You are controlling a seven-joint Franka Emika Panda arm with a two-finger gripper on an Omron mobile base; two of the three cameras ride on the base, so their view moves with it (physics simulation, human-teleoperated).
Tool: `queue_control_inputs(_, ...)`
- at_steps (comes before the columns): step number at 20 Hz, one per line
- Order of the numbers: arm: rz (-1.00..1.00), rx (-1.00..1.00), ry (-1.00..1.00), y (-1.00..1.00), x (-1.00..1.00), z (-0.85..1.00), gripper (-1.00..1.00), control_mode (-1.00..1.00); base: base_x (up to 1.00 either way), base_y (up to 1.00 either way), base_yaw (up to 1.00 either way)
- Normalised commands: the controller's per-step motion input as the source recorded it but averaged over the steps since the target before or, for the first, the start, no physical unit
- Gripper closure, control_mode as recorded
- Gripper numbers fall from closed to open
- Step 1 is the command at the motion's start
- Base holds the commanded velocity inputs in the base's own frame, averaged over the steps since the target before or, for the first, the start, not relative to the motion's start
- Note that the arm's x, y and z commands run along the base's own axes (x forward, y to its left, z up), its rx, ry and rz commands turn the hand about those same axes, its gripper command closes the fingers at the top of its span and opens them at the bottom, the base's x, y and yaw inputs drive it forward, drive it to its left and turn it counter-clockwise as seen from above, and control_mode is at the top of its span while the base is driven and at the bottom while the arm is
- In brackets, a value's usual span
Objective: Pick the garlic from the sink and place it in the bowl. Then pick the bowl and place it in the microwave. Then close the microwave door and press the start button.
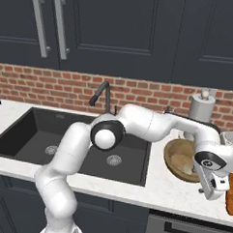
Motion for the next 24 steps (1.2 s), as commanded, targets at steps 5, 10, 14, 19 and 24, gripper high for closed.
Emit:
queue_control_inputs(5, -0.03, 0.03, -0.03, -0.01, 0.00, 0.14, -1.00, -1.00, 0.00, 0.00, 0.00)
queue_control_inputs(10, -0.02, 0.01, 0.00, 0.00, 0.00, 0.00, -1.00, -1.00, 0.00, 0.00, 0.00)
queue_control_inputs(14, -0.01, 0.00, 0.00, 0.11, 0.00, 0.00, -1.00, -1.00, 0.00, 0.00, 0.00)
queue_control_inputs(19, 0.00, 0.00, 0.00, 0.39, 0.00, 0.00, -1.00, -1.00, 0.00, 0.00, 0.00)
queue_control_inputs(24, 0.00, 0.00, 0.00, 0.30, 0.00, -0.05, -1.00, -1.00, 0.00, 0.00, 0.00)
